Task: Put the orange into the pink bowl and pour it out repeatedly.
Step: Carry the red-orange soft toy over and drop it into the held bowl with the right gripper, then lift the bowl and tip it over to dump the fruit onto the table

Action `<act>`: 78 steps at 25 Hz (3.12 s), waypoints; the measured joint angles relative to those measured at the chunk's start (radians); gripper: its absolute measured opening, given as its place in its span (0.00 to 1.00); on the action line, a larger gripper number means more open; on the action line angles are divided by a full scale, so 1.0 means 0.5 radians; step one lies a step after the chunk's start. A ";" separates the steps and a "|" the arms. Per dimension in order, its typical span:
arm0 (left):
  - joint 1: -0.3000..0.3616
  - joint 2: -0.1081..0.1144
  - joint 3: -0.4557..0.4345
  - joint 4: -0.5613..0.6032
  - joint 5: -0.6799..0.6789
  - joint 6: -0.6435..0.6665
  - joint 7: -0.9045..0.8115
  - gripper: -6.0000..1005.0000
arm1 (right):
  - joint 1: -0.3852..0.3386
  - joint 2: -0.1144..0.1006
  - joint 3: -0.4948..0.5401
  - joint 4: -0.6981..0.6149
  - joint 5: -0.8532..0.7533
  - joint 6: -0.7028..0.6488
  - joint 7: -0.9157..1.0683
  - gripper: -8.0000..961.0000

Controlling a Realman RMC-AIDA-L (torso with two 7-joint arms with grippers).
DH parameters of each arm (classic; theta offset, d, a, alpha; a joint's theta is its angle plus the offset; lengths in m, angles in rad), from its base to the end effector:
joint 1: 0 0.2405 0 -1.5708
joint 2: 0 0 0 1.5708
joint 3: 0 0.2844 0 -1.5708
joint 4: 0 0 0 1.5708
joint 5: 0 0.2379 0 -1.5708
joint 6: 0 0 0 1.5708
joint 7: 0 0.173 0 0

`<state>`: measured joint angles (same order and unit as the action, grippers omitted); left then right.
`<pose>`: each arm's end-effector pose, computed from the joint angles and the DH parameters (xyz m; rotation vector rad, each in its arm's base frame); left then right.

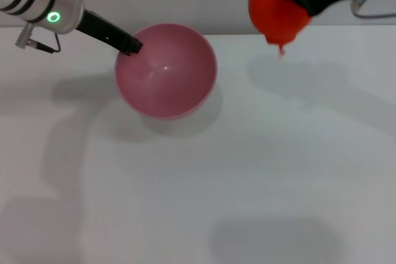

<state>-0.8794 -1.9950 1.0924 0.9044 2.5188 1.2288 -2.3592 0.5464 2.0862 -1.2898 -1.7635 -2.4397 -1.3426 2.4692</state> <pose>-0.1913 0.5097 -0.0083 -2.4838 -0.8512 0.1587 0.0928 0.4252 0.0448 -2.4274 0.4165 0.1121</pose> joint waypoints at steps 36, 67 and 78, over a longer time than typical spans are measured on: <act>-0.043 -0.108 0.050 0.030 -0.014 -0.063 0.089 0.05 | -0.112 0.008 -0.305 0.309 0.292 0.657 -0.229 0.47; 0.271 -0.138 0.958 0.335 -0.626 -1.080 0.520 0.05 | -0.579 -0.018 0.483 2.397 4.341 -0.789 -3.696 0.52; 0.498 -0.145 1.682 0.461 -0.635 -2.005 0.523 0.05 | -0.593 -0.017 0.596 2.468 4.353 -0.858 -3.730 0.52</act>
<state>-0.6303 -2.0673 1.9332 1.1349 2.2012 0.2264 -2.0980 0.2498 2.0775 -0.9918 -0.5294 -0.2630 -1.7715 0.6041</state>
